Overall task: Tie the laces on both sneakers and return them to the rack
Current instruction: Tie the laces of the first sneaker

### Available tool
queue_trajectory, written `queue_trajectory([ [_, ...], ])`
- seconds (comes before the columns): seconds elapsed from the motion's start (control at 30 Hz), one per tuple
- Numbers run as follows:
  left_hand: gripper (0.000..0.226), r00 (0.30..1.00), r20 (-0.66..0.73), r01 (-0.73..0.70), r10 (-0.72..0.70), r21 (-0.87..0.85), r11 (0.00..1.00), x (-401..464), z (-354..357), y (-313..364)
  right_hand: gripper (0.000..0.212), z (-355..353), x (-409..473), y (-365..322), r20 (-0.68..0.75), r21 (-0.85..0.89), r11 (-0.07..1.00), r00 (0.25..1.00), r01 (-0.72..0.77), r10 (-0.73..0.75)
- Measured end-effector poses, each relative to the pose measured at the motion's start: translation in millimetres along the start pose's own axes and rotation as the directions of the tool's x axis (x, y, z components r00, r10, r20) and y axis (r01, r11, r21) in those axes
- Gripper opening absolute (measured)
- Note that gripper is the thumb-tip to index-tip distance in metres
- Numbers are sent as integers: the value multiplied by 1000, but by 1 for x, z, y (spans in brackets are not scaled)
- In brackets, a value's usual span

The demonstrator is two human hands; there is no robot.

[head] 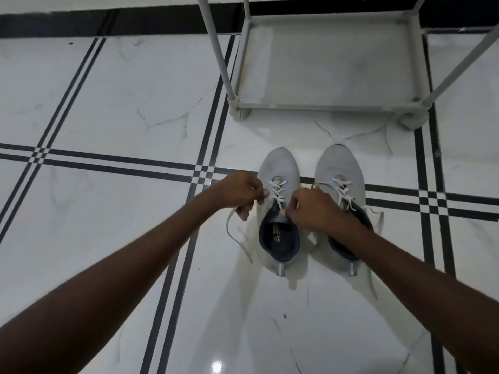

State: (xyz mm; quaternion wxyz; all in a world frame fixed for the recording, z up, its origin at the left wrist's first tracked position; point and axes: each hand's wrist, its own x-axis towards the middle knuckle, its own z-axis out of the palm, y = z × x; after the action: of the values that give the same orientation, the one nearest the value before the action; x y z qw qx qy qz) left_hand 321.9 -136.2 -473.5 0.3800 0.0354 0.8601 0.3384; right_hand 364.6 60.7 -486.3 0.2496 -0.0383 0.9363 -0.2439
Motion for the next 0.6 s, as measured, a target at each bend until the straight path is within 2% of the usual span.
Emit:
queue_trajectory([
  [0.03,32,996,68,50,-51,7,999,1,-1,0,40,4,4,3,48,58,998,999,-25,22],
  [0.1,31,985,155,59,-79,130,990,2,1,-5,44,7,12,5,75,139,989,996,-56,46],
  [0.23,36,990,141,-60,30,214,975,4,12,-16,46,-2,14,-1,233,419,877,962,-235,146],
  [0.27,37,990,135,-74,43,229,971,3,13,-17,48,-3,14,-3,222,392,892,964,-224,144],
  [0.33,36,989,142,-66,34,229,971,1,15,-20,53,0,15,-1,133,179,972,983,-153,130],
  [0.4,29,990,139,-61,27,249,967,0,17,-23,54,4,17,-1,177,51,987,974,-156,144],
  [0.5,19,992,85,-122,96,398,909,1,21,-25,51,0,20,1,378,169,953,909,-253,174],
  [0.53,19,990,51,-143,134,428,892,1,21,-26,49,-5,21,3,396,208,938,901,-276,177],
  [0.6,25,977,5,-194,213,434,880,2,20,-26,42,-13,24,5,358,213,951,924,-224,137],
])
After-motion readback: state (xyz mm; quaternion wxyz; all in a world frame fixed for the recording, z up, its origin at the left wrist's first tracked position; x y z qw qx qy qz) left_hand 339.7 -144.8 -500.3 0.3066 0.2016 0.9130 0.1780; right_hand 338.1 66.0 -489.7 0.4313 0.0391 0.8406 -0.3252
